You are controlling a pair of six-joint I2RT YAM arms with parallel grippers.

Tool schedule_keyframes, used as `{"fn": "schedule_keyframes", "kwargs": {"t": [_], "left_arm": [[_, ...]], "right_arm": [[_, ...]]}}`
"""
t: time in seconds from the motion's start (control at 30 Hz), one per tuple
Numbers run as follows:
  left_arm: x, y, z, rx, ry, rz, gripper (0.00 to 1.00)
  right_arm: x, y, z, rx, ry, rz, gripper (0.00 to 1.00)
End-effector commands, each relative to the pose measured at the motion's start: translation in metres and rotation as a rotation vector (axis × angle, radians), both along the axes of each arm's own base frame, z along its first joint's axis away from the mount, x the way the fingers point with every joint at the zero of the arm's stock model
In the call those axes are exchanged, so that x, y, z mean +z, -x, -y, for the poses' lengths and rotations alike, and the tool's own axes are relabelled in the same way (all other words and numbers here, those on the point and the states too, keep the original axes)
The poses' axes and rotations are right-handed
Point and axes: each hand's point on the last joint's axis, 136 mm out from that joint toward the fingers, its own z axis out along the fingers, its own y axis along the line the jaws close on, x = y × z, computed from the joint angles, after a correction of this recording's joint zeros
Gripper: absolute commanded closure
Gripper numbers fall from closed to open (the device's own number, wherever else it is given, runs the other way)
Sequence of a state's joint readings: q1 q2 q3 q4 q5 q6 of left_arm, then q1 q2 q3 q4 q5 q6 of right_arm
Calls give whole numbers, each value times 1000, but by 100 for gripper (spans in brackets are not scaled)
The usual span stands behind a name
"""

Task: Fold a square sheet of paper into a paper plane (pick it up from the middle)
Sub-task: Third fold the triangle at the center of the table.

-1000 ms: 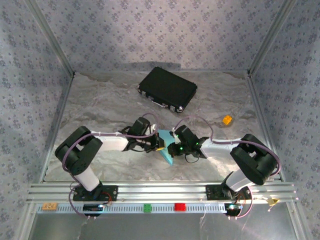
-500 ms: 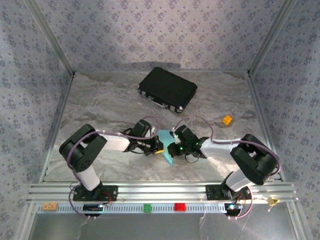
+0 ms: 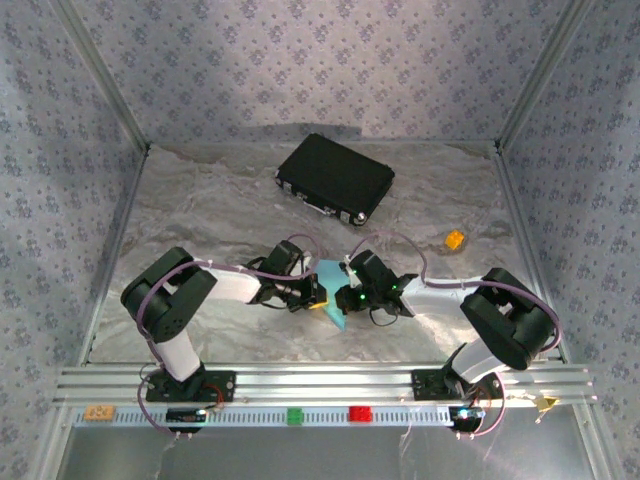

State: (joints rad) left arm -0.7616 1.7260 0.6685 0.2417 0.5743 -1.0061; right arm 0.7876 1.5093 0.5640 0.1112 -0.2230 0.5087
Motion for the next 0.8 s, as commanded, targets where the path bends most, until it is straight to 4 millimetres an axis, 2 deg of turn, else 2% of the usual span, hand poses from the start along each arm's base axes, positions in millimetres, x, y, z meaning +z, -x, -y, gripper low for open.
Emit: {"fn": "schedule_keyframes", "kwargs": {"t": [0.0,0.2,0.33,0.43,0.53,0.6,0.77], "left_arm": [[-10,6,-11,-7,-80,-9,100],[-13,6,-12,-3,-87,-14,100],[-13,7,-13,-2,-89,-13,100],[-12,6,-13,0,-87,-11,100],[-12,6,-13,0,-89,-10,100],[-12,5,-13,3,-91,-10,100],[-10,4,-12,6,-85,-5,100]], "right_arm": [[-15,1,16,-41,82,-37,98],[-12,0,15,-44,81,-48,91],[9,-5,13,-58,57,-21,79],[26,-8,19,-86,53,8,64],[40,-1,15,-63,-15,-4,61],[46,9,4,-12,-89,-47,62],[45,30,-20,66,-155,-137,85]]}}
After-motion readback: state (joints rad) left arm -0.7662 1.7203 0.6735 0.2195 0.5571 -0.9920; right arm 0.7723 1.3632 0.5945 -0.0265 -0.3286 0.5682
